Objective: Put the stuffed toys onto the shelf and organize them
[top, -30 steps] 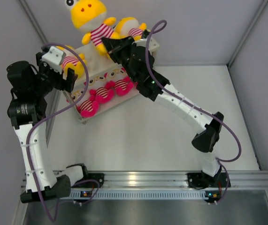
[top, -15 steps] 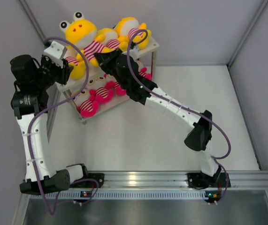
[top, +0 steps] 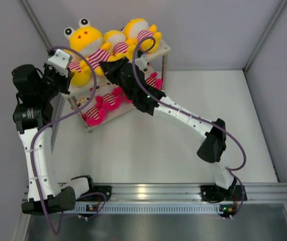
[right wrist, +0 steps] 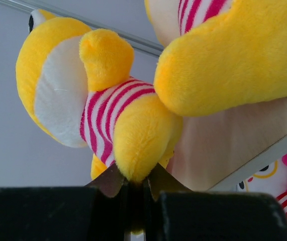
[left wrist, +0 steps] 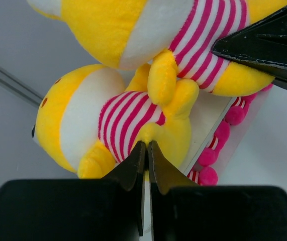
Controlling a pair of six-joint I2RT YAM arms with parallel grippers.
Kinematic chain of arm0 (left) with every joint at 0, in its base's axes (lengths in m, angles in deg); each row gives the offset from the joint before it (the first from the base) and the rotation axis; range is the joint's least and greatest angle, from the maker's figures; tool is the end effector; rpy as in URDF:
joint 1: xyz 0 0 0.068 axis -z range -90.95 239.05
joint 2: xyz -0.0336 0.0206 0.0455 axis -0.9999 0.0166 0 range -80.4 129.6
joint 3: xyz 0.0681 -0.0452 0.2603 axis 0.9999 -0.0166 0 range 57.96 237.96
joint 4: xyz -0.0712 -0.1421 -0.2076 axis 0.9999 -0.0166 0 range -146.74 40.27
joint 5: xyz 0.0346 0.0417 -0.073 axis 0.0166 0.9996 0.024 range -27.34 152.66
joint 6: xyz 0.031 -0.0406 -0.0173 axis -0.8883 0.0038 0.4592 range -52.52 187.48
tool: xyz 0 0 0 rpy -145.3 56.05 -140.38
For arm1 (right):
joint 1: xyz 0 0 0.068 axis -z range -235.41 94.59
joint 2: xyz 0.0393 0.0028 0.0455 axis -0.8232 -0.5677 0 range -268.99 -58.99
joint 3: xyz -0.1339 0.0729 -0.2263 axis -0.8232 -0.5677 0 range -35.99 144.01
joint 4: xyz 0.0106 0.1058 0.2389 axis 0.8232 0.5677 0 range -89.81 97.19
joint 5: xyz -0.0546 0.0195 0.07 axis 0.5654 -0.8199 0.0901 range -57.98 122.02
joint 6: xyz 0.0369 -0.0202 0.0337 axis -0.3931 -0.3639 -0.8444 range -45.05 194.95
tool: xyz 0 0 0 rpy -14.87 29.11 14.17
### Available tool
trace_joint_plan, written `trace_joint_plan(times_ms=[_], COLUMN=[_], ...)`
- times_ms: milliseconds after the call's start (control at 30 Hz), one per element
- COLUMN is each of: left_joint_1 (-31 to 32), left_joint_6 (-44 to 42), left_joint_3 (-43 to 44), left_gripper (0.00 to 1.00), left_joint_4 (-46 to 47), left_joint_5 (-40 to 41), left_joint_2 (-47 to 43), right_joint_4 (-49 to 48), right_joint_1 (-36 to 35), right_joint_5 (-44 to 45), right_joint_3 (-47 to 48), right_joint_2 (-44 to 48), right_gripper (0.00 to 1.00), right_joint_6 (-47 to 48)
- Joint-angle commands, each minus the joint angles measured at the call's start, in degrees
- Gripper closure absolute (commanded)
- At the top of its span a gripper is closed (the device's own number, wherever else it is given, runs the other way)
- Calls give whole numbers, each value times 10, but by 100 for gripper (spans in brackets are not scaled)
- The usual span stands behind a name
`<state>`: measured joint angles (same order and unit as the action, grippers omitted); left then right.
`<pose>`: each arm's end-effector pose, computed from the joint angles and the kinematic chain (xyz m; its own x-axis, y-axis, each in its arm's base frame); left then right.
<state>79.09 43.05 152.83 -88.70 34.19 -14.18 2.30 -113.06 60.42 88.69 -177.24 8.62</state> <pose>0.2033 0.0184 0.5063 -0.0324 0.3634 -0.9311 0.3549 0.8750 0.3292 0.2747 0.4022 0.4412 -0.4319 0.8236 -0.3676 -0.2335 0.2916 0.9276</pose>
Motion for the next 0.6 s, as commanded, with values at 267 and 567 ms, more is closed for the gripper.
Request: trace_joint_plan(times_ms=[267,567], left_joint_1=[1,2], left_joint_6=[-50,-45], left_joint_3=[-21,-28], left_gripper=[100,98], left_joint_4=[22,20], left_joint_5=[83,64], left_joint_2=[-41,-44], right_joint_4=[-23,-39], right_joint_1=[-19,-25], right_joint_5=[36,41], right_joint_3=[-22,-46], right_joint_2=[24,38], right_gripper=[100,52], right_joint_6=[-30,-33])
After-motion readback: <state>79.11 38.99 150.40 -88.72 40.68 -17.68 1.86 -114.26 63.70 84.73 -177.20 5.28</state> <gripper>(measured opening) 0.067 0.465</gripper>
